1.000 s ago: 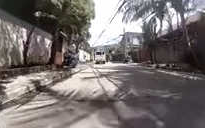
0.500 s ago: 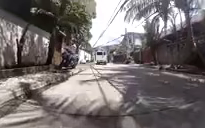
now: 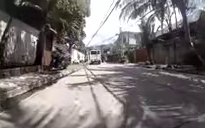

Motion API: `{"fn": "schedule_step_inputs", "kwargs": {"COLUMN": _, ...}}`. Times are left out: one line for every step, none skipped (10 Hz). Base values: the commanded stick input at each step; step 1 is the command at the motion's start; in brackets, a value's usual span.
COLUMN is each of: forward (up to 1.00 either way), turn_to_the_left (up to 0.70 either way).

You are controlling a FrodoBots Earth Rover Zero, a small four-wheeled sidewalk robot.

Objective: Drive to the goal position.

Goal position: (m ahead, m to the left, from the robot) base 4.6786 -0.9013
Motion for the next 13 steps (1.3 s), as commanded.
{"fn": "schedule_step_inputs", "kwargs": {"forward": 0.85, "turn_to_the_left": 0.0}}
{"fn": "schedule_step_inputs", "kwargs": {"forward": 0.85, "turn_to_the_left": 0.0}}
{"fn": "schedule_step_inputs", "kwargs": {"forward": 0.85, "turn_to_the_left": 0.0}}
{"fn": "schedule_step_inputs", "kwargs": {"forward": 0.85, "turn_to_the_left": 0.0}}
{"fn": "schedule_step_inputs", "kwargs": {"forward": 0.85, "turn_to_the_left": 0.0}}
{"fn": "schedule_step_inputs", "kwargs": {"forward": 0.85, "turn_to_the_left": 0.0}}
{"fn": "schedule_step_inputs", "kwargs": {"forward": 0.85, "turn_to_the_left": 0.0}}
{"fn": "schedule_step_inputs", "kwargs": {"forward": 0.85, "turn_to_the_left": 0.0}}
{"fn": "schedule_step_inputs", "kwargs": {"forward": 0.85, "turn_to_the_left": 0.0}}
{"fn": "schedule_step_inputs", "kwargs": {"forward": 0.85, "turn_to_the_left": 0.0}}
{"fn": "schedule_step_inputs", "kwargs": {"forward": 0.85, "turn_to_the_left": 0.0}}
{"fn": "schedule_step_inputs", "kwargs": {"forward": 0.85, "turn_to_the_left": 0.0}}
{"fn": "schedule_step_inputs", "kwargs": {"forward": 0.85, "turn_to_the_left": 0.0}}
